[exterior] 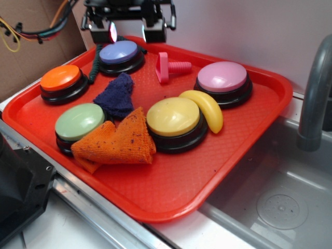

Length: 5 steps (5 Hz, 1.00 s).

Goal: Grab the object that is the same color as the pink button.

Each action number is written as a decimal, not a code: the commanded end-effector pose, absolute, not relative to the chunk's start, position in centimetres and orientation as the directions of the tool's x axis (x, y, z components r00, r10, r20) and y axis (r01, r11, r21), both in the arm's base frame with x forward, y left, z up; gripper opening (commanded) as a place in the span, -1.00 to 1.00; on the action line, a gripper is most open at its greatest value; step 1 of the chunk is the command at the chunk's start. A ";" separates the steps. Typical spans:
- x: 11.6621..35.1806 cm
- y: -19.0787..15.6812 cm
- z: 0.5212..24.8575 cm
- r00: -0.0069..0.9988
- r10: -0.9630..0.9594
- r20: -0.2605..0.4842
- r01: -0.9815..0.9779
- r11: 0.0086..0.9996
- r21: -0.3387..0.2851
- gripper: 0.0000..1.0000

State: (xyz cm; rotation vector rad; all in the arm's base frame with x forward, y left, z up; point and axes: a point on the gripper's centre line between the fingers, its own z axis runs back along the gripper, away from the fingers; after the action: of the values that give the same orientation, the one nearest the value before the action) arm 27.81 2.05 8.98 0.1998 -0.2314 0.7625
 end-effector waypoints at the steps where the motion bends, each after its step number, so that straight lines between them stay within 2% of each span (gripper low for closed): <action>1: 30.8 4.1 8.3 0.615 0.711 0.340 -0.761 0.648 0.021 1.00; 2: 31.6 3.8 7.1 0.644 0.703 0.303 -0.737 0.676 -0.001 1.00; 4: 32.5 3.0 6.5 0.658 0.684 0.314 -0.720 0.694 -0.003 1.00; 5: 32.5 3.0 6.3 0.682 0.663 0.311 -0.701 0.713 0.019 1.00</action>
State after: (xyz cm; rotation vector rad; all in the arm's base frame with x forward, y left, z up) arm 31.80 2.46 4.61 0.1574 -0.2450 0.7652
